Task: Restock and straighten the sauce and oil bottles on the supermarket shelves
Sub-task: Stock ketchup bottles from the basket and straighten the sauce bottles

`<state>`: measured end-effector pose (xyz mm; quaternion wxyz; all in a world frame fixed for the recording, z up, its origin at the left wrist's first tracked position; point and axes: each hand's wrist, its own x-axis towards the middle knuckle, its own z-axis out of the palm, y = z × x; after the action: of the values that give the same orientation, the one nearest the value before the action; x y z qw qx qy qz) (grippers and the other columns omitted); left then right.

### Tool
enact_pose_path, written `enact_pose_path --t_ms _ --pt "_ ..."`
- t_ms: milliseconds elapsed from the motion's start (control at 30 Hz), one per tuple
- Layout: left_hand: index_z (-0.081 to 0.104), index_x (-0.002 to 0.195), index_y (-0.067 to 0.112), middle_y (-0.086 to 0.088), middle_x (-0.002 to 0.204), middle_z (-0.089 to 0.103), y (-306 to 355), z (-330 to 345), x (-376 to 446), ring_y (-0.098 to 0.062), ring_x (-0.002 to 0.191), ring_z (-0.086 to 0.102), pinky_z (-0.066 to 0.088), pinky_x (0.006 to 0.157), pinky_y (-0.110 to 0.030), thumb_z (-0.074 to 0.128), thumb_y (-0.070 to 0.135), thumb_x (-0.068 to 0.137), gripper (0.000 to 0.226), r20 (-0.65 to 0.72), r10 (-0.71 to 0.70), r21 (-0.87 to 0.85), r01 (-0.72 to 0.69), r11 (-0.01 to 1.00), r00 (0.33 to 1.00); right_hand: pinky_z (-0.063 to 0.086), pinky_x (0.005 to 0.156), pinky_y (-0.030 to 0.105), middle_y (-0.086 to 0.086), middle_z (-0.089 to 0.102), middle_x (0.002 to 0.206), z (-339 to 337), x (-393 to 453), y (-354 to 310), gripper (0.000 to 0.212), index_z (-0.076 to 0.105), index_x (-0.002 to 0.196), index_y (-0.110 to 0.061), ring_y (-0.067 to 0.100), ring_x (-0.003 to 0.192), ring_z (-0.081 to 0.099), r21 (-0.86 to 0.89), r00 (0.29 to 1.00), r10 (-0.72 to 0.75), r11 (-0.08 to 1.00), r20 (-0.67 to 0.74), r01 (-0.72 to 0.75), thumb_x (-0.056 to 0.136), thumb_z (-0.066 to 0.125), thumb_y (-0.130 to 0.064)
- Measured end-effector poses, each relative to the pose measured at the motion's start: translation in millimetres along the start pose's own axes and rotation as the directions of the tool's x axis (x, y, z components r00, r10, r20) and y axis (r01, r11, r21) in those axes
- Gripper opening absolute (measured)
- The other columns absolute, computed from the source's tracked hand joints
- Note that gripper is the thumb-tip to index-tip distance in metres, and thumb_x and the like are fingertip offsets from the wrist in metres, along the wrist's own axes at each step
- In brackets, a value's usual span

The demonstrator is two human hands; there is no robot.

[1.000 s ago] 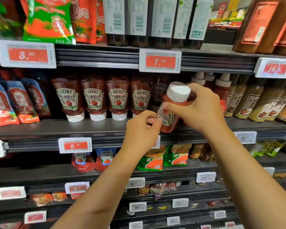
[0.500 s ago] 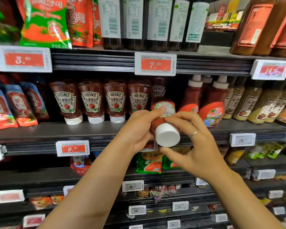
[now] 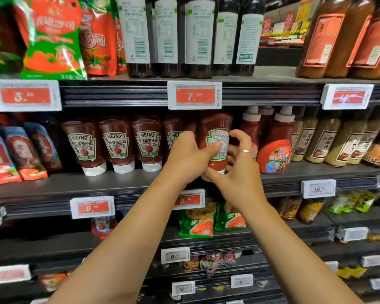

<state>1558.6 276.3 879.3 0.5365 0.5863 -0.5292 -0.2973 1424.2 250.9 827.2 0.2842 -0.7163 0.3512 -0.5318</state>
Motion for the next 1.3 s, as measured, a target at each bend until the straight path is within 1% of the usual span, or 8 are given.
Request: enact_pose_path --t_ms 167,367,567,733,800,967,1100,1300 --pt "0.054 0.074 0.019 0.003 0.067 0.058 -10 0 5 -0.008 0.057 0.056 0.039 0.048 -0.01 0.078 0.038 0.085 0.032 -0.098 0.138 0.335 -0.098 0.937 0.986 0.061 0.085 0.032 -0.013 0.067 0.112 10 6 16 0.095 0.029 0.13 -0.048 0.0 0.098 0.068 -0.05 0.999 0.031 0.998 -0.009 -0.032 0.066 0.092 -0.017" --pt "0.043 0.07 0.026 0.009 0.062 0.047 -14 1 1 0.001 0.052 0.054 0.036 0.046 -0.005 0.08 0.041 0.083 0.043 -0.136 0.191 0.401 -0.123 0.908 0.972 0.053 0.093 0.021 -0.029 0.056 0.119 14 -4 20 0.096 0.026 0.146 -0.041 -0.011 0.11 0.057 -0.1 0.998 0.063 0.993 -0.028 -0.066 0.075 0.089 -0.028" --pt "0.053 0.081 0.023 0.005 0.073 0.057 -15 5 -1 -0.003 0.059 0.053 0.036 0.044 -0.013 0.077 0.045 0.081 0.033 -0.101 0.137 0.396 -0.086 0.914 0.985 0.053 0.097 0.039 0.008 0.051 0.143 24 -5 11 0.09 0.019 0.153 -0.025 0.025 0.124 0.056 -0.228 0.997 0.031 0.972 -0.073 -0.047 0.083 0.077 -0.022" --pt "0.048 0.088 0.024 0.004 0.082 0.06 -14 8 -12 -0.009 0.072 0.058 0.045 0.059 -0.01 0.075 0.04 0.084 0.032 -0.152 0.258 0.398 -0.18 0.9 0.954 0.043 0.088 0.022 0.001 0.05 0.129 25 -5 11 0.082 0.029 0.153 -0.016 0.018 0.114 0.054 -0.192 0.996 0.048 0.979 -0.071 -0.061 0.085 0.072 -0.016" --pt "0.06 0.103 0.015 -0.001 0.09 0.069 -7 4 -16 -0.016 0.081 0.068 0.058 0.075 -0.028 0.071 0.041 0.087 0.033 -0.15 0.315 0.368 -0.242 0.898 0.937 0.038 0.087 0.016 -0.004 0.044 0.125 23 -4 10 0.08 0.032 0.154 -0.014 0.011 0.11 0.049 -0.201 0.997 0.035 0.979 -0.062 -0.047 0.085 0.073 -0.02" --pt "0.068 0.107 0.011 -0.007 0.081 0.065 15 -17 -10 -0.024 0.076 0.063 0.049 0.067 -0.034 0.052 0.033 0.098 0.029 -0.108 0.459 0.628 -0.297 0.719 0.882 0.056 0.087 0.041 0.001 0.062 0.113 17 6 5 0.061 0.044 0.134 -0.016 0.018 0.102 0.064 -0.175 0.995 0.101 0.979 -0.013 -0.102 0.081 0.073 -0.023" --pt "0.047 0.15 0.024 -0.013 0.119 0.067 27 -23 -8 -0.031 0.112 0.061 0.052 0.094 -0.039 0.053 0.016 0.094 0.057 0.147 0.402 0.683 -0.386 0.62 0.904 0.06 0.08 0.029 -0.009 0.07 0.099 8 11 5 0.046 0.05 0.116 -0.023 0.0 0.089 0.068 -0.099 0.989 0.14 0.986 0.05 -0.135 0.079 0.075 -0.013" --pt "0.041 0.152 0.033 -0.001 0.137 0.062 22 -16 8 -0.025 0.13 0.054 0.046 0.106 -0.044 0.064 0.03 0.096 0.061 0.186 0.428 0.728 -0.417 0.544 0.884 0.053 0.072 0.035 0.001 0.064 0.108 14 15 -3 0.058 0.041 0.122 -0.021 0.017 0.094 0.063 -0.24 0.994 0.107 0.966 0.032 -0.096 0.079 0.079 -0.031"
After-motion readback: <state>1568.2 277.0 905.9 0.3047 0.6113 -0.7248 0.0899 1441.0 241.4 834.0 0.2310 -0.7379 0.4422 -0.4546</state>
